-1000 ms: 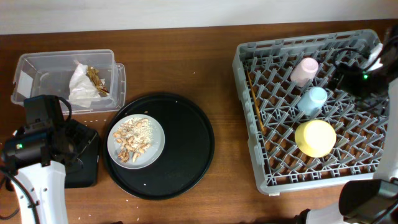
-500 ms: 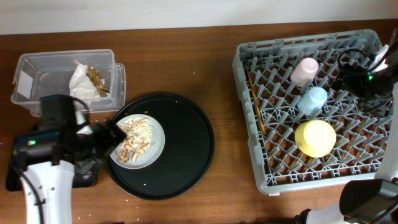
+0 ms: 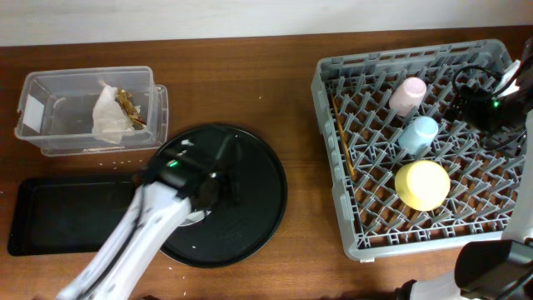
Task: Sort waste into correct bins and load items into the dishwasher rack
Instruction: 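Move the left gripper to the white plate and grasp its rim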
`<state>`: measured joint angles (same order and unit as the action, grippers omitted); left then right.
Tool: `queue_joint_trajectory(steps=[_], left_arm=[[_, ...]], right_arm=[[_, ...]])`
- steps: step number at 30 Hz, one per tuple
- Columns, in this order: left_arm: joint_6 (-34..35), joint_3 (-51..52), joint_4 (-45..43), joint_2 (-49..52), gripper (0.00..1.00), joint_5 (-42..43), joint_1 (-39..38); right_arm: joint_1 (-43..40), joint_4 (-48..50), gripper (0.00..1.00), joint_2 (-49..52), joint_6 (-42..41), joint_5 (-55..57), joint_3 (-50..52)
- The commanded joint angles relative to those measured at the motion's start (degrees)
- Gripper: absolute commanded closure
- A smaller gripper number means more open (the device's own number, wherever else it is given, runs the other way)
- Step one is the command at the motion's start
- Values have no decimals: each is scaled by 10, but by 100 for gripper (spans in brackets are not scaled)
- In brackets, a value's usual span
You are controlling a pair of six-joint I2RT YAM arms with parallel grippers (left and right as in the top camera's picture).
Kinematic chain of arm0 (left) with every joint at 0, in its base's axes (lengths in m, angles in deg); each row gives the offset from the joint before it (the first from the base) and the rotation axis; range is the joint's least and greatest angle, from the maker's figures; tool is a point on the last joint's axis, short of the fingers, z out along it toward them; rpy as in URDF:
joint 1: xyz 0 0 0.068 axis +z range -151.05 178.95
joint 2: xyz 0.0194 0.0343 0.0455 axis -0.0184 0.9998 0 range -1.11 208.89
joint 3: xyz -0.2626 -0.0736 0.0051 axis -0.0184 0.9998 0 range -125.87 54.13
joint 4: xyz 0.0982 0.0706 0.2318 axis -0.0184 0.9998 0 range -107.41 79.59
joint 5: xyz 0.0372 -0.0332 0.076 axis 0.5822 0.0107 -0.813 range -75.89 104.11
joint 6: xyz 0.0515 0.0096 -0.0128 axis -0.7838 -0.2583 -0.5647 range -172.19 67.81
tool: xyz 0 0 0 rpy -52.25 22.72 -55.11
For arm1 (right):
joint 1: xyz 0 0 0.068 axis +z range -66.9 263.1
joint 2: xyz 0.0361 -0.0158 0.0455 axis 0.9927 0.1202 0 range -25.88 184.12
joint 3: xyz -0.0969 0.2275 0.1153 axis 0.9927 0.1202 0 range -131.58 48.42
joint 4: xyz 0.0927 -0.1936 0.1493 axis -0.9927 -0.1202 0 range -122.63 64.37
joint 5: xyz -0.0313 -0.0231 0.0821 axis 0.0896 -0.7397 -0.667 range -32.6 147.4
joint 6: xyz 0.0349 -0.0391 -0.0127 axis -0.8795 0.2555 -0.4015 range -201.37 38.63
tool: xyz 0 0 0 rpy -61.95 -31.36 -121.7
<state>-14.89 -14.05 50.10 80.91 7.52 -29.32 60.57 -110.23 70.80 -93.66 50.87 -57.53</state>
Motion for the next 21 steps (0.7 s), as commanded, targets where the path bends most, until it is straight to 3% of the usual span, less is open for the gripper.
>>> queue_joint_trajectory(steps=[1, 2, 4, 11, 21], left_arm=[[30, 7, -45, 89, 11, -108, -5], [30, 7, -67, 120, 25, -101, -5], [30, 7, -91, 149, 35, -92, -5], [30, 7, -174, 217, 37, -50, -5], [35, 7, -199, 264, 43, -67, -4]], right_arm=[[0, -1, 1, 2, -7, 1, -1], [0, -1, 1, 2, -7, 1, -1], [0, -1, 1, 2, -7, 1, -1], [0, -1, 1, 2, -7, 1, -1], [0, -1, 1, 2, -7, 1, -1]])
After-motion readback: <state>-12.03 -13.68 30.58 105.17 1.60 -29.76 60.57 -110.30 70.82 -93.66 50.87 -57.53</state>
